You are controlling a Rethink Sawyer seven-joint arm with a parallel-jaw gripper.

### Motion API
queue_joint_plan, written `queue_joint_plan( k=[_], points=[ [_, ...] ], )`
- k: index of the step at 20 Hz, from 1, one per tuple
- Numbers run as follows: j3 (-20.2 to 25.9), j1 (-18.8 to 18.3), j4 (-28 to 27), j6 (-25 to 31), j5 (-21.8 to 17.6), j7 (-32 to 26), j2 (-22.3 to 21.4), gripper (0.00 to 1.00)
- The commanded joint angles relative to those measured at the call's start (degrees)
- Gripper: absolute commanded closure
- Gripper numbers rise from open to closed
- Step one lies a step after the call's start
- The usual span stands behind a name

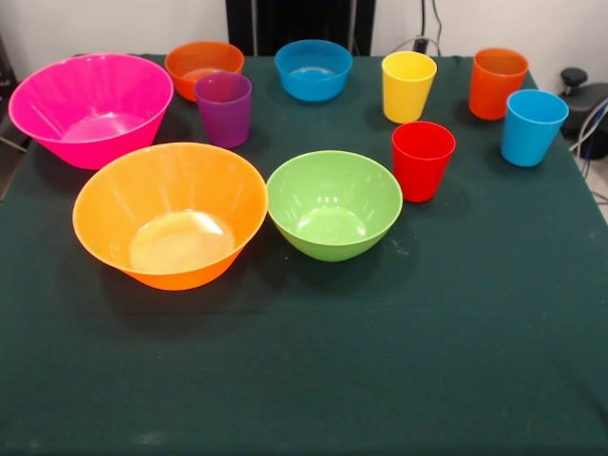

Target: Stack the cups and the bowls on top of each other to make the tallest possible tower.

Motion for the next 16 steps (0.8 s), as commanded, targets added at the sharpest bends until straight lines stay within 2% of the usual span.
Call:
queue_joint_plan(
  k=[1, 3, 7, 10, 13, 16],
  points=[
    [0.6, 1.2, 2.6, 5.2, -4.3, 2.0, 0.4, 0.00],
    [-0.3, 1.0, 4.0, 6.0, -3.6, 1.3, -1.3, 0.00],
    [-2.4, 1.3, 5.7, 7.2, -5.3, 0.6, -3.7, 0.00],
    [-3.0, 0.8, 8.0, 5.2, -5.3, 0.5, -4.4, 0.00],
    [-3.0, 0.5, 9.0, 2.9, -6.2, 1.2, -4.0, 0.00],
    [-1.5, -0.7, 9.6, -1.3, -7.2, 2.1, -1.1, 0.00]
  ],
)
